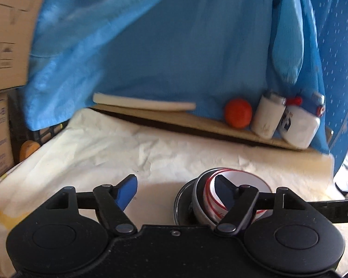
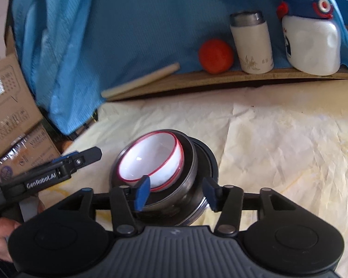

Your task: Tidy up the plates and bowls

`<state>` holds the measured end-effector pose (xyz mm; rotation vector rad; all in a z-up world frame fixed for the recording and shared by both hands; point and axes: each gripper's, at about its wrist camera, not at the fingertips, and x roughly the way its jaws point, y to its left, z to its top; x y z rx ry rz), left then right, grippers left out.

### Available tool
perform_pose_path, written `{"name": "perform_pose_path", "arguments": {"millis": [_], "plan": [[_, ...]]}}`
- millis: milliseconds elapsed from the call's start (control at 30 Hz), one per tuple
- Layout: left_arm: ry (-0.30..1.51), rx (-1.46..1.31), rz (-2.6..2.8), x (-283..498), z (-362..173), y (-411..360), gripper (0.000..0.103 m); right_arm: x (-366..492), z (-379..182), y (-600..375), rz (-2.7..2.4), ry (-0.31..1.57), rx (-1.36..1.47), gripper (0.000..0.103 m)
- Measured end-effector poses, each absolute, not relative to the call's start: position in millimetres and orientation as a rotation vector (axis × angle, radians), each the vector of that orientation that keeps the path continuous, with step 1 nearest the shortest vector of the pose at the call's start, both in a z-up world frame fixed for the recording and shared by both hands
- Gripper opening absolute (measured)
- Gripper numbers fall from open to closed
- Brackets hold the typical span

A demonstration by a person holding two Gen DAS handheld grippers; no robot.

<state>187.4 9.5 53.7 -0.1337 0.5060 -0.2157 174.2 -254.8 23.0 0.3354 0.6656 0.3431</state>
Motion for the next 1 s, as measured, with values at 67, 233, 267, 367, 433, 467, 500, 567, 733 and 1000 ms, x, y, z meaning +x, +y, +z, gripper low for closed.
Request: {"name": "perform_pose_path", "arguments": {"millis": [67,233,267,367,433,467,500,567,733,1000], "plan": [[0.471,-0.135,-0.207,177,54,9,0.085,165,22,-256,0.344,0.628,0.339,0.067],[0.417,-0.111,-0.191,154,54,3,0.097,141,22,-257,0.336,0.517,0.334,0.082],[0.408,-0.112,-0.191,149,53,2,0.099,136,22,-258,0.333,0.491,0.333,0.086],[0.389,-0.110,-0.187,137,50,0,0.100,121,21,-259,0.325,0.430,0.324,0.092],[0.376,-0.109,-0.181,129,48,-2,0.102,112,20,-259,0.319,0.392,0.323,0.097],[0.373,-0.109,-0.180,125,47,-3,0.102,107,19,-260,0.317,0.374,0.323,0.100],[0.372,-0.109,-0.179,122,46,-4,0.102,102,18,-260,0.316,0.351,0.319,0.102],[0.369,-0.114,-0.178,116,44,-5,0.102,92,18,-259,0.319,0.320,0.303,0.103],[0.361,-0.130,-0.180,102,37,-3,0.102,67,18,-253,0.320,0.254,0.233,0.103],[0.334,-0.139,-0.145,77,28,2,0.102,28,11,-240,0.282,0.132,0.155,0.103]]}}
